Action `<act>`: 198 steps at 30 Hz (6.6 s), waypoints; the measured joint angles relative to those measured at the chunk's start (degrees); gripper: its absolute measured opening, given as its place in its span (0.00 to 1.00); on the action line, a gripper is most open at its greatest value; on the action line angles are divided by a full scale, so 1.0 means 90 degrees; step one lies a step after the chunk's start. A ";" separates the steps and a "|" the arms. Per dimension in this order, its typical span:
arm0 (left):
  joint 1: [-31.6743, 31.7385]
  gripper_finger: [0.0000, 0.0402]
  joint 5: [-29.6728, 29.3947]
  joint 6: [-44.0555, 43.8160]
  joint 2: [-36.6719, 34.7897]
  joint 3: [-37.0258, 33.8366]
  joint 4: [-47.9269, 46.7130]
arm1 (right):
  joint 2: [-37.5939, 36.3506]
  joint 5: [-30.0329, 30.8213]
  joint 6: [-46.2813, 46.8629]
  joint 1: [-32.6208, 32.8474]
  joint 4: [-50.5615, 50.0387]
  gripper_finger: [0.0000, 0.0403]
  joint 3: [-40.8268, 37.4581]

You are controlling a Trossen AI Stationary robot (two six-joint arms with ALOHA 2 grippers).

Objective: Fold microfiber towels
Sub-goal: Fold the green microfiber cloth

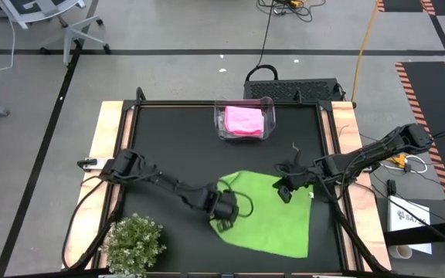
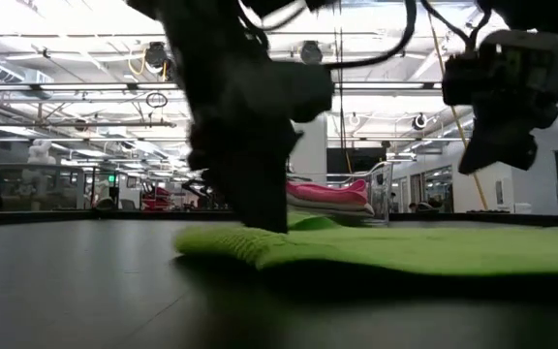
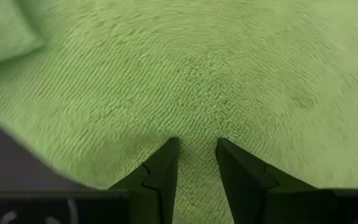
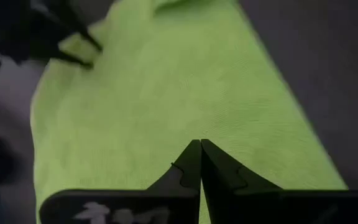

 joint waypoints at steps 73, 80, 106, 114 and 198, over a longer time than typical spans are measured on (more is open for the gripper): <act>0.0950 0.29 -0.1872 0.1818 -0.0597 0.0017 -0.1077 | 0.0976 -0.0001 0.1110 0.0891 0.1394 0.00 -0.0001; 0.1063 0.29 -0.3008 0.1938 -0.0600 0.0017 -0.1944 | 0.1321 -0.0161 0.1121 0.0889 0.1964 0.00 -0.0001; 0.0911 0.29 -0.2469 0.3128 -0.0600 -0.0233 -0.1196 | 0.1316 -0.0160 0.1076 0.0889 0.2033 0.00 0.0000; 0.1156 0.29 -0.1276 0.2760 -0.0819 -0.0206 -0.1088 | 0.1316 -0.0160 0.1049 0.0889 0.2031 0.00 0.0000; 0.0400 0.29 -0.0494 0.0942 -0.0918 -0.1302 0.0848 | 0.1290 0.0360 -0.0652 0.0056 -0.0600 0.00 0.0002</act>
